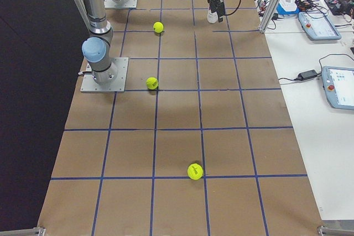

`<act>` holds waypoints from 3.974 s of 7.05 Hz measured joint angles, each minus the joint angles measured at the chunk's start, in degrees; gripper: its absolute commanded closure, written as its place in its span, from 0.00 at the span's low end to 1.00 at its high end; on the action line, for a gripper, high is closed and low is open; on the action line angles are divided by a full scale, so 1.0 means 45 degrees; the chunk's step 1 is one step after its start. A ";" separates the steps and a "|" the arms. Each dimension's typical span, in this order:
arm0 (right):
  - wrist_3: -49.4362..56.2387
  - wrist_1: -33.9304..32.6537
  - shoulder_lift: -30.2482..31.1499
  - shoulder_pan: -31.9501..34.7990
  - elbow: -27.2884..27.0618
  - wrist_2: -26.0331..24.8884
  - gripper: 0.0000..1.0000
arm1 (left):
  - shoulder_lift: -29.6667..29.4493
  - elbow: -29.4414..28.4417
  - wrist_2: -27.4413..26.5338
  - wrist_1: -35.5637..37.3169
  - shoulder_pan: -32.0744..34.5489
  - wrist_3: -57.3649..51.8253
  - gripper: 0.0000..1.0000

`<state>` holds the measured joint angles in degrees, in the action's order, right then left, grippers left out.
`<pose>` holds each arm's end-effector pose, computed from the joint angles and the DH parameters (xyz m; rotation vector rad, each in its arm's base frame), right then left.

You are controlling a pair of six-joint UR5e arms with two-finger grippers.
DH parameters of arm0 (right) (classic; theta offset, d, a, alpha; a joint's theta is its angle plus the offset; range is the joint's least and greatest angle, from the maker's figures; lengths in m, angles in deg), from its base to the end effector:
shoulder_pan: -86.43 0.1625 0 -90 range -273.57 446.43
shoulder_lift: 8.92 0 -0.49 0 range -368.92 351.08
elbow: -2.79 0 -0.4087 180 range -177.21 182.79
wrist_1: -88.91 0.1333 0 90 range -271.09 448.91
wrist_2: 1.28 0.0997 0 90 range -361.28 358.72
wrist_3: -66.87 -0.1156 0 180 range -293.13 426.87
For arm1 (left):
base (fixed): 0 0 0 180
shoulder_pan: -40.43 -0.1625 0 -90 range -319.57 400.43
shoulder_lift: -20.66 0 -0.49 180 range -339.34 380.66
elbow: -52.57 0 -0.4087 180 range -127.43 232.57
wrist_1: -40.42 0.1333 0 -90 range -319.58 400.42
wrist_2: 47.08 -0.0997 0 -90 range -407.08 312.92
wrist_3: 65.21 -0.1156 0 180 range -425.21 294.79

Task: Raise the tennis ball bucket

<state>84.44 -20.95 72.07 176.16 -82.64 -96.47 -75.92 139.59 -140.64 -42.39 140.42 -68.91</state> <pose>0.1200 -0.6115 0.5303 0.4312 -2.9561 0.3786 -0.2232 -0.5402 0.5147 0.3643 3.0597 -0.1017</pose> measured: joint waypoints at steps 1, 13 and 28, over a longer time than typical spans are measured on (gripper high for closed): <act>0.0000 0.0003 -0.0004 0.0000 0.0000 0.0000 0.00 | 0.1069 0.0977 0.0341 -0.0170 -0.0738 0.0133 0.00; -0.0277 0.0438 0.0029 -0.0042 0.0090 -0.0008 0.00 | 0.1808 0.1243 0.0636 -0.0492 -0.1452 0.1106 0.00; -0.3455 0.6912 0.1208 -0.0005 0.1748 0.0928 0.00 | 0.1814 0.1052 0.0641 -0.0348 -0.1483 0.1075 0.00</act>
<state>68.90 10.15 77.51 176.14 -74.77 -92.30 -67.76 144.33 -137.76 -43.95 133.75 -64.07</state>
